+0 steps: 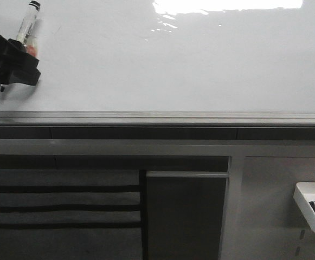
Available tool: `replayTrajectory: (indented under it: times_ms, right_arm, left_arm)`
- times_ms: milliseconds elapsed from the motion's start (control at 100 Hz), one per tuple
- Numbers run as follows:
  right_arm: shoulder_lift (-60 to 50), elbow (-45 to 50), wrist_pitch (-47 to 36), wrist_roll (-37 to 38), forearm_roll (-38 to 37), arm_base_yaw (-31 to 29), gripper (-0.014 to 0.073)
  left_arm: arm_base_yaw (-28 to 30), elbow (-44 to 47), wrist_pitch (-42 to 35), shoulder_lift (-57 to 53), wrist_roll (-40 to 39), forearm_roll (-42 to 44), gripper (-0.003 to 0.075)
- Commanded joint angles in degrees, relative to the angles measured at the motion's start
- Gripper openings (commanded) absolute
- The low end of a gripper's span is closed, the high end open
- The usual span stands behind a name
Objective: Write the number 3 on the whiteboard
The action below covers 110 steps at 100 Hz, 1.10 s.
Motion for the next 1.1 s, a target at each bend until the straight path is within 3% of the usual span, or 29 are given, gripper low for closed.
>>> replayTrajectory:
  times_ms: [0, 520, 710, 930, 1089]
  right_arm:
    - [1.3, -2.0, -4.0, -0.6, -0.3, -0.3, 0.053]
    - [1.3, -2.0, -4.0, -0.6, 0.5, -0.3, 0.053]
    - [1.4, -6.4, 3.2, -1.2, 5.4, -0.3, 0.053]
    - [8.4, -12.8, 16.4, -21.7, 23.3, -0.1, 0.0529]
    - [17.5, -16.4, 25.6, -37.4, 39.7, -0.1, 0.0529]
  left_arm:
    - [-0.1, -2.1, -4.7, -0.8, 0.1, 0.1, 0.0332]
    - [-0.1, -2.1, -4.9, -0.7, 0.1, 2.1, 0.0004]
    - [-0.5, -2.2, 1.0, -5.2, 0.1, 4.5, -0.0018]
    - [-4.9, -4.0, 17.9, -13.7, 1.0, 13.3, -0.0018]
    - [-12.6, -7.8, 32.5, -17.7, 8.4, 9.9, -0.0018]
